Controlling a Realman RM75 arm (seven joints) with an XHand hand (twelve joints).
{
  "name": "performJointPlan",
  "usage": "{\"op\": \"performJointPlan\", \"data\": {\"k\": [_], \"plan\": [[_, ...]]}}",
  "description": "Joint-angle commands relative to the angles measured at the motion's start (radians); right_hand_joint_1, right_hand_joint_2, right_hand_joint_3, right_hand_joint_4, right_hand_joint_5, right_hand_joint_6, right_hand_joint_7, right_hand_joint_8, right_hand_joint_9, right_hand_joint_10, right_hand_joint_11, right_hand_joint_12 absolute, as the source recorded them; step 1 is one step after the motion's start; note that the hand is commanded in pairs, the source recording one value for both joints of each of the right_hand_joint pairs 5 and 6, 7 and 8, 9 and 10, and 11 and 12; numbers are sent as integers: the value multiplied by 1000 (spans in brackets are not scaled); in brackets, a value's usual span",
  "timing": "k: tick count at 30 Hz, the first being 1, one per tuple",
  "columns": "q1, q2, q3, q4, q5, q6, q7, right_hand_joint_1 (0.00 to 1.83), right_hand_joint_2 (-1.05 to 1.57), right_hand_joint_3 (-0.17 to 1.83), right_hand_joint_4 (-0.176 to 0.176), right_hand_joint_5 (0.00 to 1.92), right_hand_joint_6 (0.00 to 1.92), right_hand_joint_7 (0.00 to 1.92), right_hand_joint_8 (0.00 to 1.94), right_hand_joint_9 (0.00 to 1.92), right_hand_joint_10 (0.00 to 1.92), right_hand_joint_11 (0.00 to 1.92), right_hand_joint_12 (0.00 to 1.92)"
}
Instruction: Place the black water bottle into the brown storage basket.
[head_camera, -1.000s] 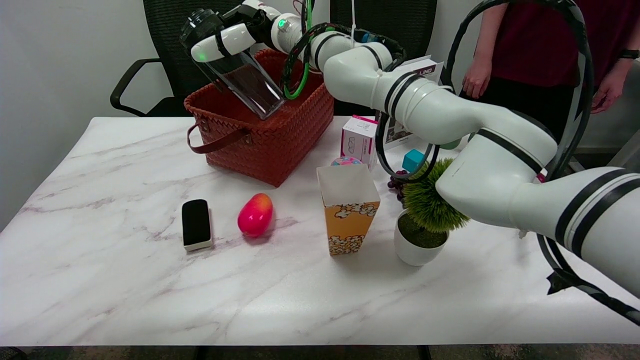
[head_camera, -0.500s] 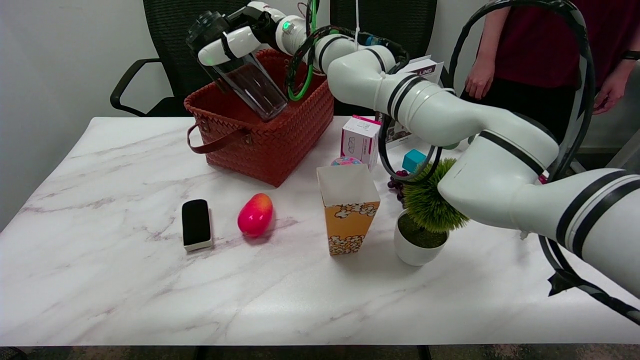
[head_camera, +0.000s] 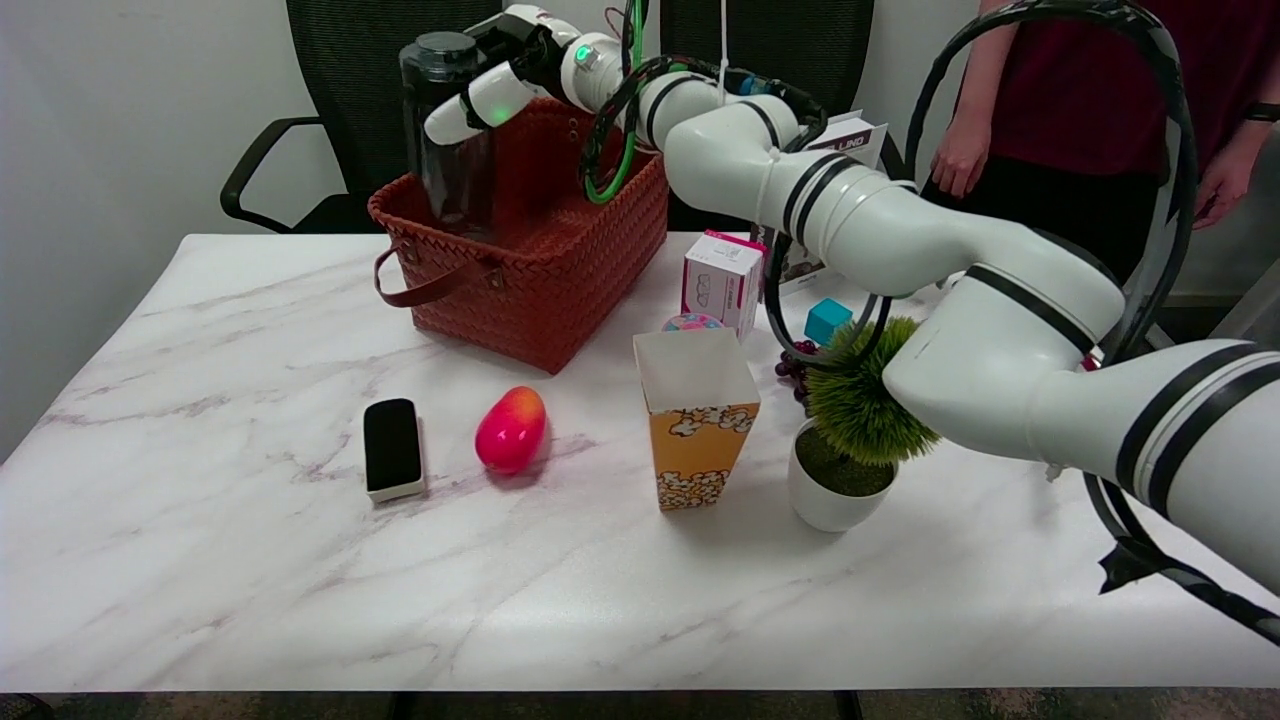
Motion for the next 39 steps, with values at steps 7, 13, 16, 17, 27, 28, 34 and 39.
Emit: {"op": "performJointPlan", "data": {"k": [7,13,16,17,27,28,34,39], "plan": [[-52,59,27,86,0,5,-1,1315,816,1271,0,748,748,563,563,238,238,36,36],[-55,75,17,100,-8,7,-5,1316,716,1317,0,725,725,501,501,232,232,0,0],[-55,85,16,113,-1,7,-44,1318,427,1362,0,645,645,431,431,172,172,0,0],[-56,88,16,117,-1,7,-47,1315,332,1351,0,606,606,424,424,158,158,0,0],[-95,127,24,171,-1,11,-48,1271,-49,1138,0,384,384,376,376,122,122,0,0],[-99,130,24,173,-2,14,-48,1269,-56,1135,0,380,380,375,375,121,121,0,0],[-124,172,26,241,-9,42,-49,1261,-75,1088,0,346,346,362,362,113,113,0,0],[-168,253,79,395,-11,28,-88,1261,-43,1049,0,347,347,370,370,141,141,0,0]]}}
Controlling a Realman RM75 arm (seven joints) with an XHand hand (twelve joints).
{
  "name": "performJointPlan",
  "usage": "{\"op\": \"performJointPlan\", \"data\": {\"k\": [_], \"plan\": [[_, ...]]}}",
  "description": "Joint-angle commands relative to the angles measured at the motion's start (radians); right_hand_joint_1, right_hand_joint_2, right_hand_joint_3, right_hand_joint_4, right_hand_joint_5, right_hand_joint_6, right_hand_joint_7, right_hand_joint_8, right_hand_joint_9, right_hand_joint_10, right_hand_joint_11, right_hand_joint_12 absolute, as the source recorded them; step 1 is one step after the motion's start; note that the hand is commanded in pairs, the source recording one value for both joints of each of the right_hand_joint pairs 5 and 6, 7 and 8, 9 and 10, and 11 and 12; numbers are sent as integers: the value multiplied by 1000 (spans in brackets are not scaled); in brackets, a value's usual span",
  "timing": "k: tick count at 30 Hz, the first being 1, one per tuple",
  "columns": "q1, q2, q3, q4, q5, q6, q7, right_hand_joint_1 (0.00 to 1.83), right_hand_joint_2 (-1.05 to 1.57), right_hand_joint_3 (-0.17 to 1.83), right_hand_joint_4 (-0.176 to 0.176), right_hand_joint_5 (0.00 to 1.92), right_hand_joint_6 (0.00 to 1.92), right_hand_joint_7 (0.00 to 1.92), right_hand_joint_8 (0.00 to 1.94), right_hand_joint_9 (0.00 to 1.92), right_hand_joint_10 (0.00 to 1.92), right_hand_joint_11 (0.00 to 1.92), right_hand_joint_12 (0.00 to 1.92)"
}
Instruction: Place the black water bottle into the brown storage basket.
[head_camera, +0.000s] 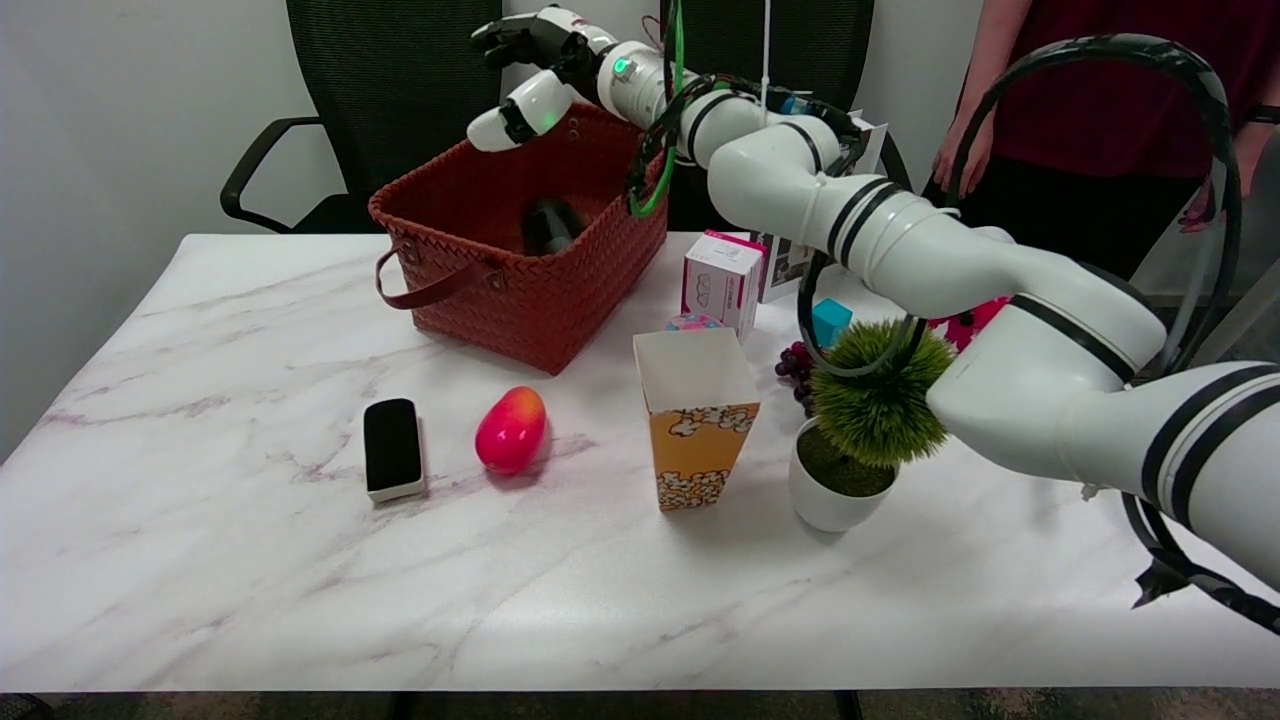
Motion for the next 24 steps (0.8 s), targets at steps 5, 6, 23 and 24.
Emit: {"op": "performJointPlan", "data": {"k": [5,6,23,24], "plan": [[-181,212,174,448,-68,9,-70,1265,29,953,0,349,349,382,382,247,247,0,0],[-207,229,203,496,-91,9,-70,1266,35,948,0,349,349,384,384,253,253,0,0],[-758,435,808,1049,-235,-38,-63,1262,175,940,0,372,372,432,432,441,441,425,425],[-777,436,832,1055,-235,-36,-63,1261,177,947,0,365,365,435,435,460,460,461,461]]}}
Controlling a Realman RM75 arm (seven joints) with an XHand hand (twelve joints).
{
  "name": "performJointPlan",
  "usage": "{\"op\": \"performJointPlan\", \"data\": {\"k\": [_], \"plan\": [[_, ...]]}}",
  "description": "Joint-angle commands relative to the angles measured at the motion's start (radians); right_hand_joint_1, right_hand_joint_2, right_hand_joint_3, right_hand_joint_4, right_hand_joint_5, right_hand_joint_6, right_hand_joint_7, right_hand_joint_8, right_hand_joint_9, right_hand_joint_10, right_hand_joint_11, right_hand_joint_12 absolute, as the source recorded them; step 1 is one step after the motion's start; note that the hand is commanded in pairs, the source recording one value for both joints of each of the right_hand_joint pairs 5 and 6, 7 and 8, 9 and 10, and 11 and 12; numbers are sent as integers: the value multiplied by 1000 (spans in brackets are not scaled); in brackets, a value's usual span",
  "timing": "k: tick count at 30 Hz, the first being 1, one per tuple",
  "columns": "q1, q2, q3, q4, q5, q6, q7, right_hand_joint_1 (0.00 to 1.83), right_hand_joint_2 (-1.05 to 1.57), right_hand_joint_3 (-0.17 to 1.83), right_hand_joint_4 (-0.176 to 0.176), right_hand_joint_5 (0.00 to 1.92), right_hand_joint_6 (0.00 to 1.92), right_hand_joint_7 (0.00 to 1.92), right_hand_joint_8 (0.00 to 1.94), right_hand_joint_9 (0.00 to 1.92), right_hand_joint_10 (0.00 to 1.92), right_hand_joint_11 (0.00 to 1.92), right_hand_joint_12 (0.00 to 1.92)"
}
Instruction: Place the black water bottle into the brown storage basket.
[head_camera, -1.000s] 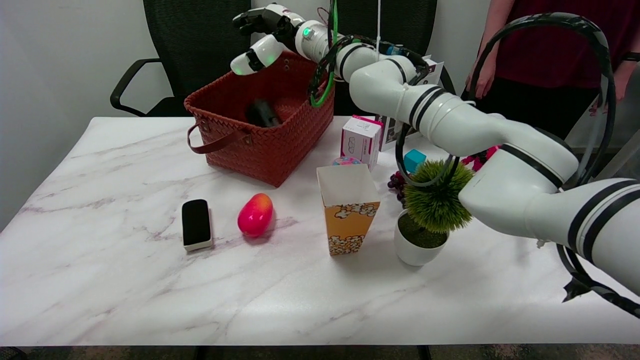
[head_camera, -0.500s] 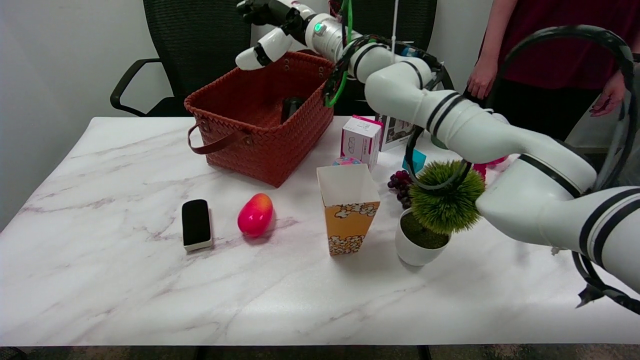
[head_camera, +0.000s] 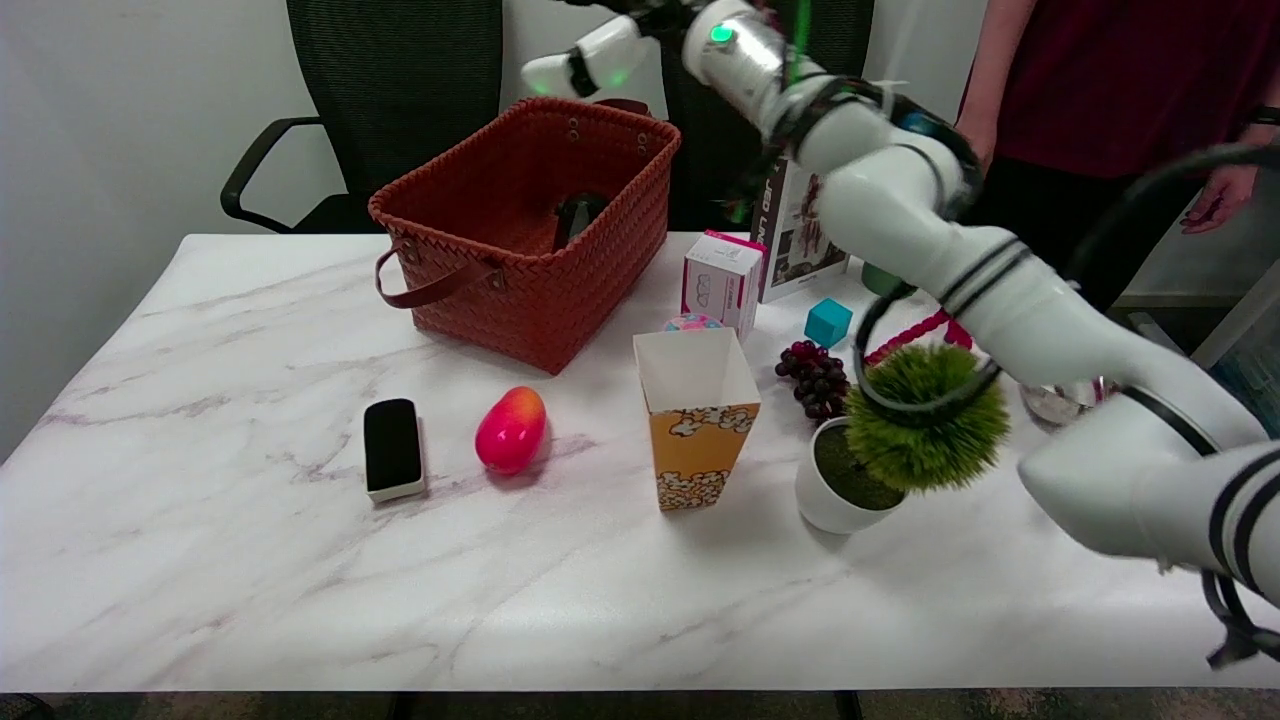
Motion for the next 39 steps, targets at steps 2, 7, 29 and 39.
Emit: {"op": "performJointPlan", "data": {"k": [2,7,29,39], "plan": [[-549,213,610,532,-138,-27,-10,1260,184,961,0,343,343,466,466,481,481,508,508],[-670,218,737,546,-138,33,-10,1253,206,975,0,331,331,538,538,500,500,540,540],[-802,211,808,476,-126,171,-11,1238,252,990,0,324,324,638,638,512,512,572,572],[-796,211,791,467,-126,171,-10,1237,259,986,0,315,315,648,648,516,516,583,583]]}}
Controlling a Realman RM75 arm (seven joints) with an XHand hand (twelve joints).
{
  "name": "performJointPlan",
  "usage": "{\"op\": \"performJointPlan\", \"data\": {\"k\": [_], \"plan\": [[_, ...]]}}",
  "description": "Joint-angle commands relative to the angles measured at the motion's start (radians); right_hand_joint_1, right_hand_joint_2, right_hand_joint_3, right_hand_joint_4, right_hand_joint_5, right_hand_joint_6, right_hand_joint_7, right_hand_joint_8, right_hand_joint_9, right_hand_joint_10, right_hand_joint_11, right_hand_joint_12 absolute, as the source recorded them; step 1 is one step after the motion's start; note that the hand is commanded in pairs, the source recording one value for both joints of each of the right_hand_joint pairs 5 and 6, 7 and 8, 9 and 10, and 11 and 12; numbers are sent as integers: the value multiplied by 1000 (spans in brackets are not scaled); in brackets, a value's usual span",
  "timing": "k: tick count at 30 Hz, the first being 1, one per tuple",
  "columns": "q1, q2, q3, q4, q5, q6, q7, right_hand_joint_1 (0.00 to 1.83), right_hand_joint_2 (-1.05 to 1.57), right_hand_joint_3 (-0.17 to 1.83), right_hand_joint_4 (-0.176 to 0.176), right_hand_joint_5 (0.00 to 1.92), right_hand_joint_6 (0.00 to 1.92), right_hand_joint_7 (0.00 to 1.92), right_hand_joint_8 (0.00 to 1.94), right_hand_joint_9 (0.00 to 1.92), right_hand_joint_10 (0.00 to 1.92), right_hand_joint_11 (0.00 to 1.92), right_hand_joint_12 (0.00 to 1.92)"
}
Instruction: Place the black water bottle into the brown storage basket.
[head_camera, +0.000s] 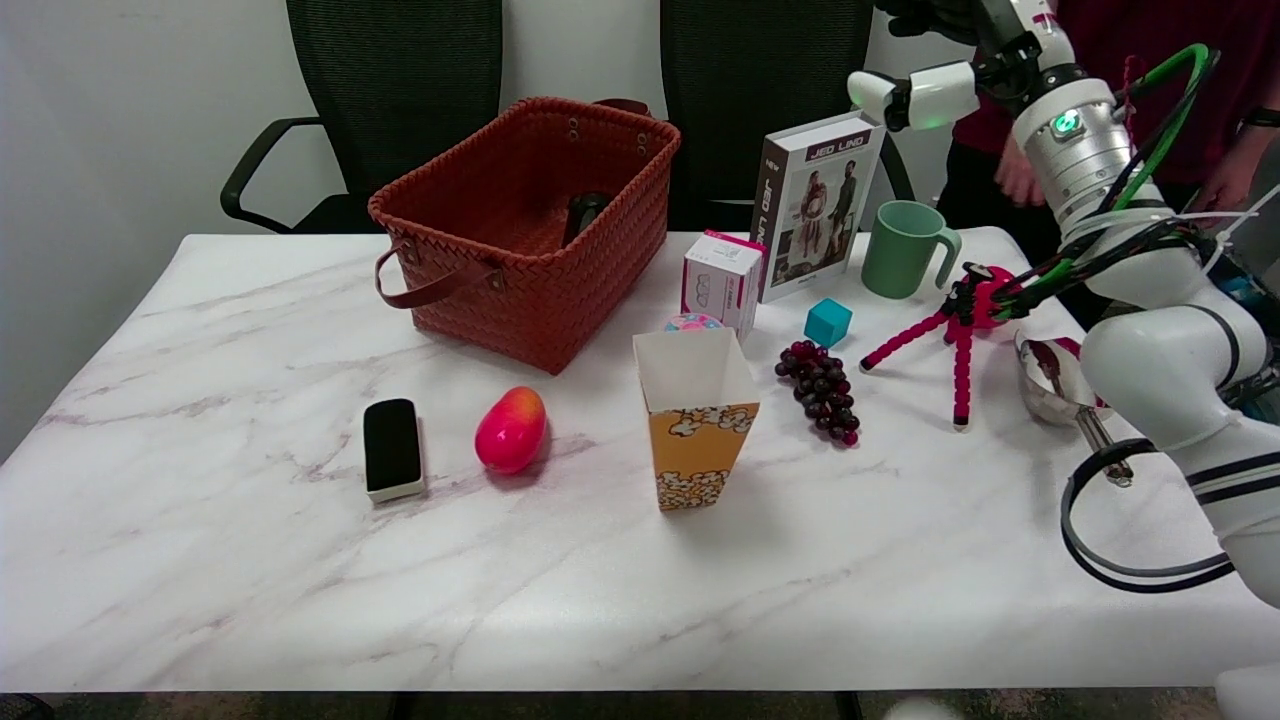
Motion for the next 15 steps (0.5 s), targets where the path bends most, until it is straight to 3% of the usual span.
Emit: {"op": "performJointPlan", "data": {"k": [1,15], "plan": [[-47,11,32,0,-4,26,0,1236,261,985,0,315,315,649,649,516,516,583,583],[-59,10,30,1,-4,30,0,1229,342,964,0,318,318,677,677,522,522,596,596]]}}
